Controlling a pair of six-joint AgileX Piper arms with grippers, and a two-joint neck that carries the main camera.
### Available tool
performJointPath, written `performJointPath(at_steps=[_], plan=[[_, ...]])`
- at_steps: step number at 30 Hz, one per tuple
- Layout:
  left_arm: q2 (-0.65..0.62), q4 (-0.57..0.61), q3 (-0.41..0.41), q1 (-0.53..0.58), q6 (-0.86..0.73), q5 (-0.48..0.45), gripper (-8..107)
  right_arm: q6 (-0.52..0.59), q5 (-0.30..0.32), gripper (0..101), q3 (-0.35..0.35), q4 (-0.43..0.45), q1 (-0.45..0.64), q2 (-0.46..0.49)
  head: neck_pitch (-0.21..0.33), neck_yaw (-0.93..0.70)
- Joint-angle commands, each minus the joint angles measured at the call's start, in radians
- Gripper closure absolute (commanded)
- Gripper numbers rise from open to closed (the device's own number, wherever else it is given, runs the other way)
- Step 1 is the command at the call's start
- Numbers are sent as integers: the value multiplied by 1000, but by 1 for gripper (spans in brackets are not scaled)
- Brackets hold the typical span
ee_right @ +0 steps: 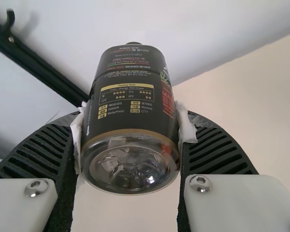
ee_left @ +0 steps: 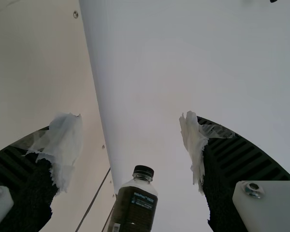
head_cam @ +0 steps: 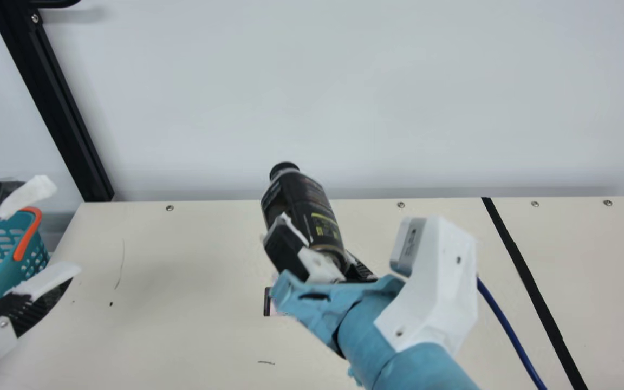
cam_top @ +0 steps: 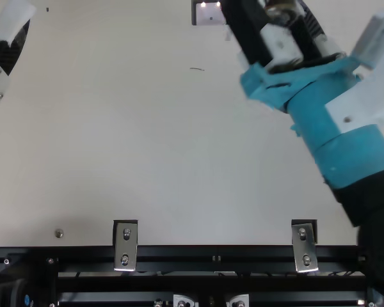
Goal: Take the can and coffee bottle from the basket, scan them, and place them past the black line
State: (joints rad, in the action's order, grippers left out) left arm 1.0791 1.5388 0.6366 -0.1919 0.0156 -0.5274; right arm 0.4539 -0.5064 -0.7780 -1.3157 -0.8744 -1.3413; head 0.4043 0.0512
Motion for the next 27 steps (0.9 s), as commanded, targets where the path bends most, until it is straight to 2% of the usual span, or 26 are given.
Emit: performJointPath(at_steps=[1,7,15,21,27], plan=[[0,0,0,0,0,0,9,13,-39,101,30,111,-6,-16,32,2],[0,0,0,0,0,0,9,32,-105,101,97,282,-14,-73,32,2],[0,0,0,0,0,0,9,-27,-148,101,148,478,4,-163,32,2],[0,0,0,0,0,0,9,-94,-161,101,144,611,33,-247,32,2],[0,0,0,0,0,0,9,-135,-174,101,104,712,68,-340,32,2]])
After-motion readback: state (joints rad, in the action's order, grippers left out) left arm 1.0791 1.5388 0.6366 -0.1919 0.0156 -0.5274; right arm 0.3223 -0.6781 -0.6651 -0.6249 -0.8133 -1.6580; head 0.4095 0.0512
